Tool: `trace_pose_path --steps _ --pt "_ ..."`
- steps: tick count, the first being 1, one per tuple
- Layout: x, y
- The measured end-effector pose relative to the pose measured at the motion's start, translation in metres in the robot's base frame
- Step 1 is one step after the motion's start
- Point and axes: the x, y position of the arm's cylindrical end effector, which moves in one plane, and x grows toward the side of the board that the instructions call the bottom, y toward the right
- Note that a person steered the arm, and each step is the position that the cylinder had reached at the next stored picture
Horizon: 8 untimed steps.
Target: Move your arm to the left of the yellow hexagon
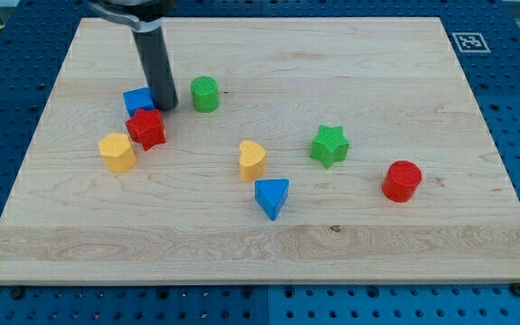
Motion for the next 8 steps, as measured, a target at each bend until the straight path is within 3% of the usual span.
trace_pose_path --steps 4,5,8 --pt "-0.002 -0.034" --pt "-0.036 -0.036" --pt "-0.058 -0.161"
